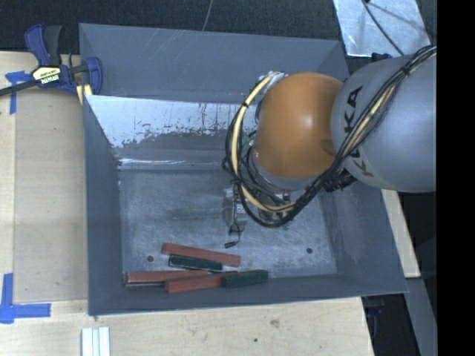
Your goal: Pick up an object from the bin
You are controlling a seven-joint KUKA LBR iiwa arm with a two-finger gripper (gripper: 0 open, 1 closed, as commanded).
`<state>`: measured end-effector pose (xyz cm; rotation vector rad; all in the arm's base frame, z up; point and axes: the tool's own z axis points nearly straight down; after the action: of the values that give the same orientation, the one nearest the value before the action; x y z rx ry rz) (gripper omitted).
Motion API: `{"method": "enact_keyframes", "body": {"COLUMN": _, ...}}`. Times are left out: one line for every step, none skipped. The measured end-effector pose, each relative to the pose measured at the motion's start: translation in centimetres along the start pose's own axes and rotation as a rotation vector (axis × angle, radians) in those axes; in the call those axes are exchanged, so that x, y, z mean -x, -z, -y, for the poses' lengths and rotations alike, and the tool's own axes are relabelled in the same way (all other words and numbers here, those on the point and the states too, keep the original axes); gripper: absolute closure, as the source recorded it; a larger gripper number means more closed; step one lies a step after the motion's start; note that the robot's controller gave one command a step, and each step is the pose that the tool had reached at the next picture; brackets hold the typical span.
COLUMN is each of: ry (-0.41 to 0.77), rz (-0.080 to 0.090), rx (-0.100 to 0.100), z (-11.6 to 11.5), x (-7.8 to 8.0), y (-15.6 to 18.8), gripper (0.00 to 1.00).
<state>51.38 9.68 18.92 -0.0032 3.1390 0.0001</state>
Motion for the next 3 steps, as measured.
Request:
{"method": "enact_keyframes", "body": {"ry": 0.001, "rz": 0.004, "rx": 0.001, "z": 1.23, "x": -0.55, "y": 7.15, "gripper": 1.00}}
{"method": "enact_keyframes", "body": {"ry": 0.015, "rz": 0.001, "rx": 0.000, "z": 0.31, "x": -0.36, "y": 7.62, "gripper": 1.00}}
{"method": "enact_keyframes", "body": {"ry": 0.016, "rz": 0.004, "rx": 0.001, "z": 0.23, "x": -0.37, "y": 7.60, "gripper": 1.00}}
